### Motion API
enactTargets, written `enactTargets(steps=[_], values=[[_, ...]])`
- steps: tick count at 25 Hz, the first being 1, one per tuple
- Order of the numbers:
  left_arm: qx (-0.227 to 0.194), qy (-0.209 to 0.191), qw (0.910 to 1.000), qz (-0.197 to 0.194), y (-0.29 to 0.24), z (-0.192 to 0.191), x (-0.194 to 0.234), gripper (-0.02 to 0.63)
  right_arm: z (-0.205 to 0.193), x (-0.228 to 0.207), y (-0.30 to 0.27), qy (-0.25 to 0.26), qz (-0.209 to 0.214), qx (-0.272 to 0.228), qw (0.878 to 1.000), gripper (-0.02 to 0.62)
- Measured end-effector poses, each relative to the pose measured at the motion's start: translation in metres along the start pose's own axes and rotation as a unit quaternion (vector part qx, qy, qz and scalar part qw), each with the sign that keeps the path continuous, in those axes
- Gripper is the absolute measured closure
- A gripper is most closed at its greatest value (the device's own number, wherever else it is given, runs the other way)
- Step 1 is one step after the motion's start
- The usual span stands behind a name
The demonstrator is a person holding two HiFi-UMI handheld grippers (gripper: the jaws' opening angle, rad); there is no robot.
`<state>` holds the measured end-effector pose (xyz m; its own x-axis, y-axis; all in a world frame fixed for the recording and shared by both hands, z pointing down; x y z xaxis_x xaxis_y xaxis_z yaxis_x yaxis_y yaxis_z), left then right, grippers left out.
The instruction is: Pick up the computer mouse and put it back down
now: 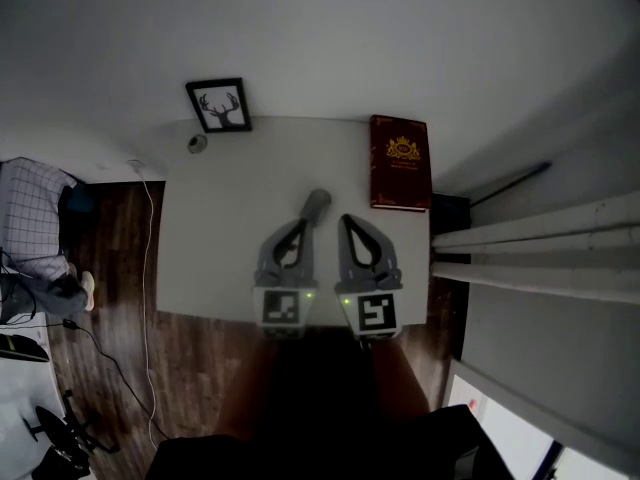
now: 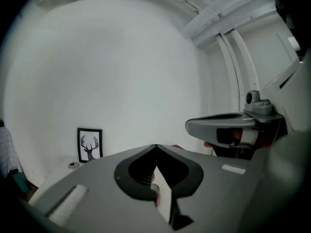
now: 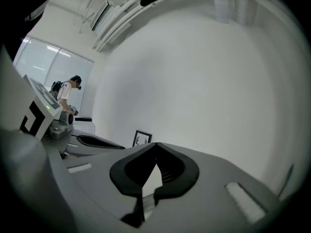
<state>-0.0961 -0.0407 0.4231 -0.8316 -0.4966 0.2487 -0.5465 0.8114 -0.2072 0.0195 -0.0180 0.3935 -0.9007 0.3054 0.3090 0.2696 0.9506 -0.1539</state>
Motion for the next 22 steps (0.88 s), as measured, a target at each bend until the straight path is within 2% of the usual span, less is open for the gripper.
enactTargets(steps=[6,9,14,18,22], values=[[0.04,0.006,0.9992,-0.002,-0.026,-0.021,0.002,0.606,-0.02,-0.01,-0.013,-0.011,-0.001,0.016,1.0,0.581],[0.069,-0.013,0.9975,0.011,-0.041,-0.036,0.003,0.599,-0.033,-0.014,-0.023,-0.02,0.009,0.023,0.999,0.581],[0.122,-0.022,0.992,0.026,-0.066,-0.058,0.007,0.524,-0.051,-0.025,-0.04,-0.027,0.024,0.038,0.999,0.581],[0.178,-0.055,0.9817,0.038,-0.089,-0.09,0.015,0.446,-0.06,-0.036,-0.048,-0.036,0.03,0.041,0.998,0.581],[0.208,-0.022,0.977,0.042,-0.11,-0.112,0.019,0.357,-0.068,-0.047,-0.053,-0.044,0.031,0.044,0.998,0.581]])
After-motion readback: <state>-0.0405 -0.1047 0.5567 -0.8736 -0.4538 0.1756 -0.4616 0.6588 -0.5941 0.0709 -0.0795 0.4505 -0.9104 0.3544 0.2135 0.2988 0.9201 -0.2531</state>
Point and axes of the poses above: the fingertips, and each gripper's own axes: y backward along the fingers, x to its left, z out of its top, the point moved 7 cm from there along y, backward along the fingers, and after that the axes turned 11 degrees about y, right-handed, at the moved point
